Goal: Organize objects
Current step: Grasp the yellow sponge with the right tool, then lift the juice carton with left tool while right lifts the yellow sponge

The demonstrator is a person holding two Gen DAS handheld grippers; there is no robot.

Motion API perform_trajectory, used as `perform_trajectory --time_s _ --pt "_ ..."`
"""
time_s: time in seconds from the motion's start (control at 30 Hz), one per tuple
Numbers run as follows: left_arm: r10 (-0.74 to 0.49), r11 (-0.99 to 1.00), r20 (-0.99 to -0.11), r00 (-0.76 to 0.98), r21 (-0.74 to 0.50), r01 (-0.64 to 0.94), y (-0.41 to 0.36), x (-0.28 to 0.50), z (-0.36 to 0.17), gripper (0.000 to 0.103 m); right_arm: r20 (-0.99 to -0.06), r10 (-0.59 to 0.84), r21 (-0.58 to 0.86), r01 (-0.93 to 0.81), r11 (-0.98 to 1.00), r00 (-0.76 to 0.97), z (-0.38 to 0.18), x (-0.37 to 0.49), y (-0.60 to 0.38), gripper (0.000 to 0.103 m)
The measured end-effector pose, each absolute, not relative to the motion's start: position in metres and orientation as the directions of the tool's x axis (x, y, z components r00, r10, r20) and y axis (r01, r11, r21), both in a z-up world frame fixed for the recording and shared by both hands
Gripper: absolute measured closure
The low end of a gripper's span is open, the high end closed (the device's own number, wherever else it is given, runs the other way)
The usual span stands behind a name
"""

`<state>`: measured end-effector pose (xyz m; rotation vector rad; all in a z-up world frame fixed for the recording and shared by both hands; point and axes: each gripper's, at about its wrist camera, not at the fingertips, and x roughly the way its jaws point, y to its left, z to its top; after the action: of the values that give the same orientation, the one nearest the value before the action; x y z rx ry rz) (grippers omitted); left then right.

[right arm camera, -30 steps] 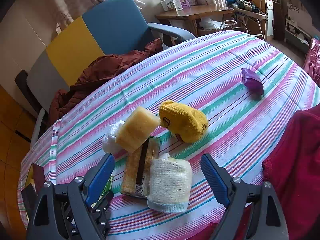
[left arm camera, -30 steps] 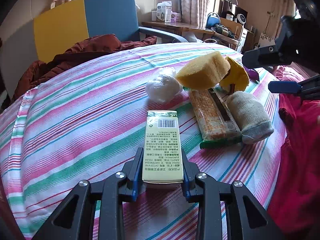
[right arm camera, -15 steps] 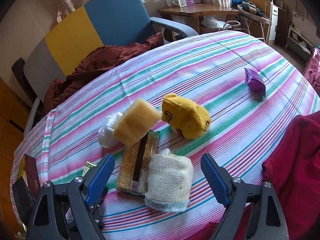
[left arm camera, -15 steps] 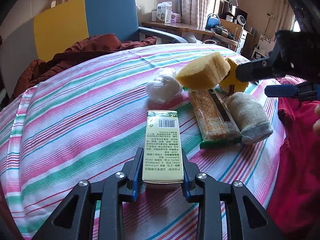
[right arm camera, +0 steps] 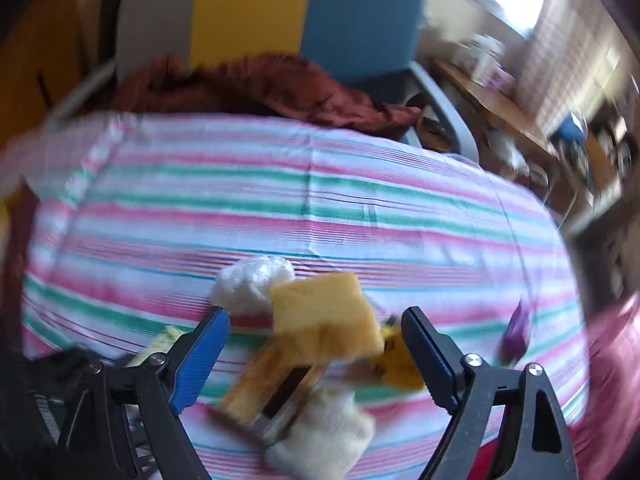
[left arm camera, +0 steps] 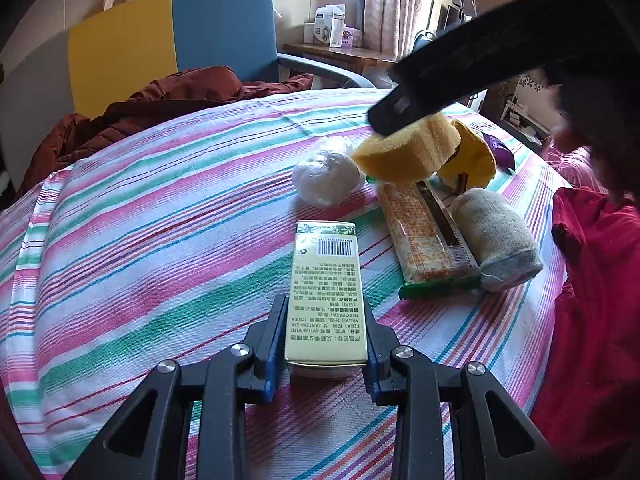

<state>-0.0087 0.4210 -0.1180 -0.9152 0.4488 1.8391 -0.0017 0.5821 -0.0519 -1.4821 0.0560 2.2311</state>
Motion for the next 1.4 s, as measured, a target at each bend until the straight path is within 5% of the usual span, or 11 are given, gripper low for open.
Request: perform_trajectory --time_s 0.1,0.13,0.17,0.47,0.73,1.4 --pt "0.613 -0.439 -0.758 -0.222 -0.093 -0.894 0.422 -0.009 -0.118 0.069 -0.913 0.317 -0.211 -0.366 -0.906 -0.257 -0.071 -0.010 0.589 0.018" --pt "0.614 -0.438 -0.758 -0.222 -0.093 -0.894 0.422 -0.009 -0.118 0.069 -0.918 0.310 -0.206 -0.371 -0.906 -0.247 -0.076 -0.009 0.590 0.038" --pt "0.614 -0.438 -0.758 -0.222 -0.093 -0.894 0.422 -0.009 -0.118 0.069 -0.918 0.308 -0.201 -0.376 -0.904 -0.251 -0.077 -0.006 0.589 0.044" --pt "0.601 -0.451 -0.760 -0.248 -0.066 -0.890 0.421 -0.005 -0.117 0.069 -0.842 0.201 0.095 -0.505 -0.858 -0.500 -0.043 0.047 0.556 0.047" --pt "0.576 -0.537 -0.752 -0.321 -0.052 -0.842 0.376 0.002 -0.114 0.073 -0.823 0.041 0.224 -0.390 -0.893 -0.566 -0.058 0.039 0.532 0.046" --pt "0.571 -0.561 -0.733 -0.370 -0.019 -0.828 0.334 0.028 -0.115 0.072 -0.868 0.017 0.146 -0.287 -0.947 -0.497 -0.074 0.026 0.505 0.046"
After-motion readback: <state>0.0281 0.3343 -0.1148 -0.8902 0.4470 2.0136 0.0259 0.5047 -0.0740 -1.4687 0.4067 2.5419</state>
